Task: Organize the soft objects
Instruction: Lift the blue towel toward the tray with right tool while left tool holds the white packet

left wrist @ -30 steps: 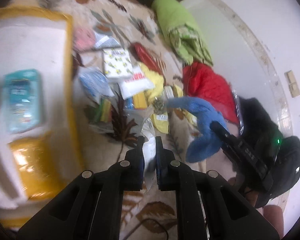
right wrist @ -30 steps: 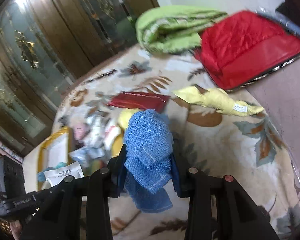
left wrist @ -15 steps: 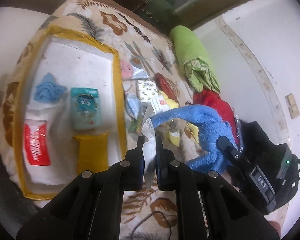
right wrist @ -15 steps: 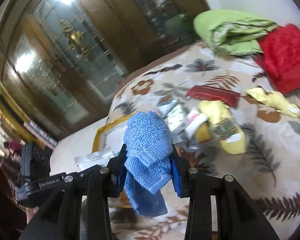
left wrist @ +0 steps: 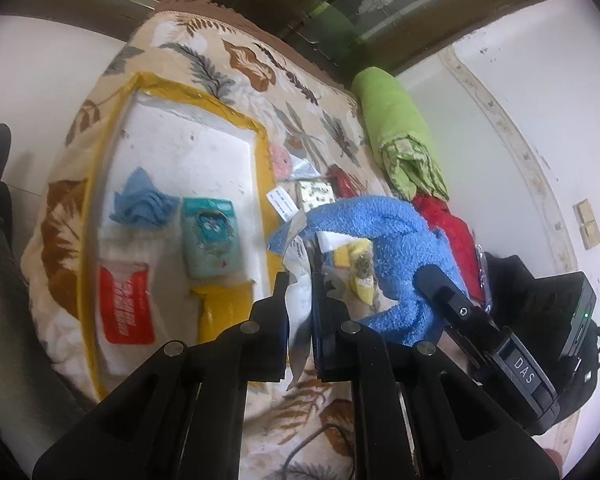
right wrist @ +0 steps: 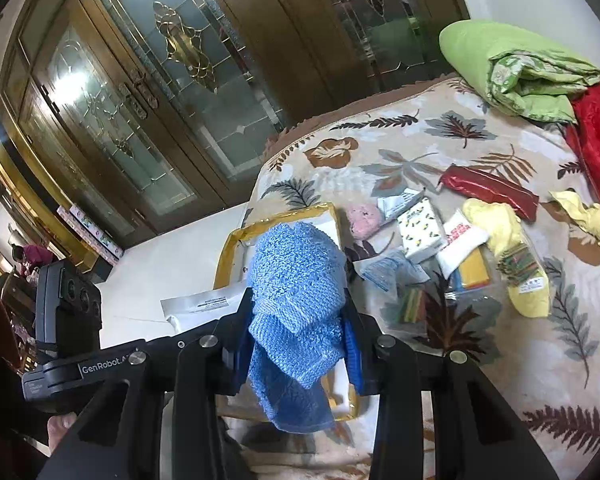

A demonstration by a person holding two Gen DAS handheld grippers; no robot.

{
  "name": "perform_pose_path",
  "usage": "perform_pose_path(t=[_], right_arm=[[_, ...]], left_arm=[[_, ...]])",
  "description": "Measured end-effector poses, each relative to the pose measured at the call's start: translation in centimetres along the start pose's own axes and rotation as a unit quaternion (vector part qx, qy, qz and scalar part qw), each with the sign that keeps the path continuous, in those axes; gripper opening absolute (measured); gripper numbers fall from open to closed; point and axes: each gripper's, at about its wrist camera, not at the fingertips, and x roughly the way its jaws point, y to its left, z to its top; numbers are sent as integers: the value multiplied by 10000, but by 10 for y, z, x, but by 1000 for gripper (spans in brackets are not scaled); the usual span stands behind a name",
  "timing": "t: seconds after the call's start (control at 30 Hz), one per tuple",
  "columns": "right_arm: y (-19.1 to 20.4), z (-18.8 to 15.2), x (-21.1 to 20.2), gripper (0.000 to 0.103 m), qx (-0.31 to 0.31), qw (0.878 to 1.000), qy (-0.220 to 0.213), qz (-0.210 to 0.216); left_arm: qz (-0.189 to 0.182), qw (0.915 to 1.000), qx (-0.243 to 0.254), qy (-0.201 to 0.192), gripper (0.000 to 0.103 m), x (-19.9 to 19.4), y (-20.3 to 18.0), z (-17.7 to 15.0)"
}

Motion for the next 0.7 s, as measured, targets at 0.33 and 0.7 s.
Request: perform_pose_path(t=[0.33, 0.7], right_arm=[[14, 20, 38, 38, -86, 9999, 100, -11], [20, 56, 105, 38, -152, 9997, 144, -132]], left_arm=[[108, 9999, 22, -22, 8, 4, 26, 41], [208, 9995, -204, 97, 8, 41, 68, 100]])
